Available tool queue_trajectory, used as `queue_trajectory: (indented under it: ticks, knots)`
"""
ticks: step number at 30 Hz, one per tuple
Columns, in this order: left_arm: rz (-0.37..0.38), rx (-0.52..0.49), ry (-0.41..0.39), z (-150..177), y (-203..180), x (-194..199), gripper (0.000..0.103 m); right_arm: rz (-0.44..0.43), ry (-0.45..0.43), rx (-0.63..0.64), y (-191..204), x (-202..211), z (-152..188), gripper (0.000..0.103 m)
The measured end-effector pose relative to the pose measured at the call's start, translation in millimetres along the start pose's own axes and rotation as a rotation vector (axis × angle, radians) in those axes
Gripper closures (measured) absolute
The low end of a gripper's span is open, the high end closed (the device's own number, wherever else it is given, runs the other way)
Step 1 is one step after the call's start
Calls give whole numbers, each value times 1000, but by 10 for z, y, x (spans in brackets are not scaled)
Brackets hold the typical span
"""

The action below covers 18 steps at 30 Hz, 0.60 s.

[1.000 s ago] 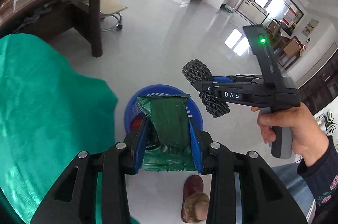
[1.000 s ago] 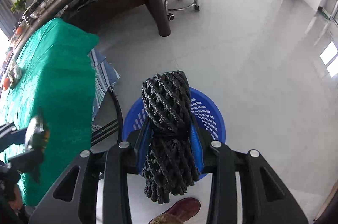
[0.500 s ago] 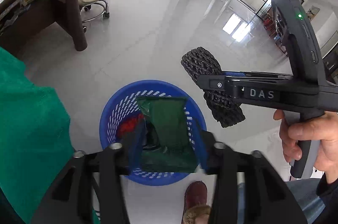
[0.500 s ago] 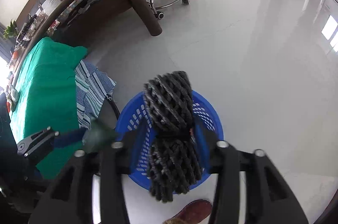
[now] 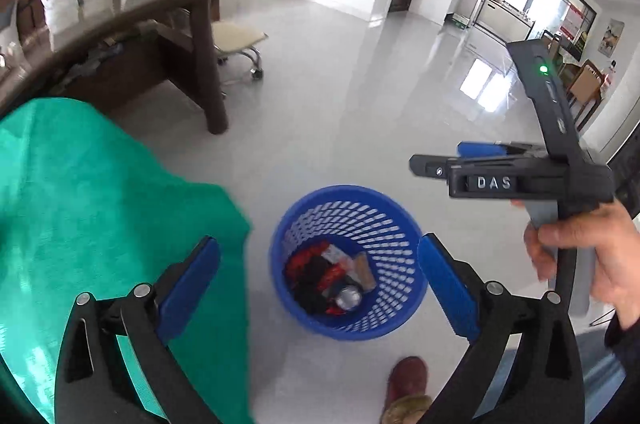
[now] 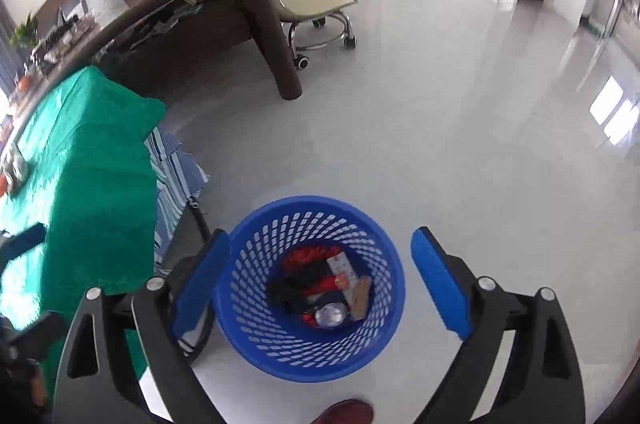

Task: Collect trash
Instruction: 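Move both tools back over the table toward the remaining trash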

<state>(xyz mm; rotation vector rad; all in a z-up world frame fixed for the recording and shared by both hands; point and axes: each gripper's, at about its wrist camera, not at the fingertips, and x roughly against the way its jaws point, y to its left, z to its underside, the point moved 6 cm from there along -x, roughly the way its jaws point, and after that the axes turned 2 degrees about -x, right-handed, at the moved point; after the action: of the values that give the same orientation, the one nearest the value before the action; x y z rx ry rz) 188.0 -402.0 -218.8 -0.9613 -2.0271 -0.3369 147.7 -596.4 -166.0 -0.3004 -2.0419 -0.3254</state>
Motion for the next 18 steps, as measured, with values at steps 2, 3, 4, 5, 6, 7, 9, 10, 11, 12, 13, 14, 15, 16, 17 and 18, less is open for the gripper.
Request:
queue_trajectory:
  ticks: [2,3,4,5,6,7,9,10,11,12,13,14,15,16,17,18]
  knots:
    - [-44,-1,-4,104,188,216,5,8,-32,51,186,81,-44,12]
    - [-70,7,-5,181,329,339,5,7,-53,79,298,133,-59,12]
    - [-91,17,-5,252,452,439,5,4,-72,106,404,179,-73,11]
    - [-116,32,-3,336,602,546,5,2,-95,136,531,241,-81,11]
    - [-138,46,-3,398,734,632,5,-1,-120,166,666,308,-84,11]
    - [-163,64,-4,471,887,725,5,-11,-152,200,849,395,-80,11]
    - [-202,105,-8,596,1161,897,5,-37,-199,245,1177,511,-46,10]
    - [-220,129,-13,665,1303,980,5,-53,-217,261,1325,558,-26,9]
    - [-238,151,-21,730,1439,1063,5,-75,-238,280,1508,608,8,8]
    - [-254,171,-26,789,1566,1147,5,-90,-253,295,1655,640,40,7]
    - [-269,190,-30,851,1681,1215,5,-109,-270,317,1842,673,89,7]
    - [-287,206,-31,915,1796,1289,5,-126,-281,342,2030,693,151,7]
    - [-306,215,-31,985,1891,1363,5,-145,-280,365,2216,697,223,7]
    - [-324,222,-28,1047,1991,1427,5,-163,-270,381,2385,690,286,6]
    - [-342,227,-23,1139,2112,1498,5,-188,-257,396,2552,678,356,6]
    - [-354,232,-20,1205,2205,1555,5,-223,-240,417,2756,666,433,6]
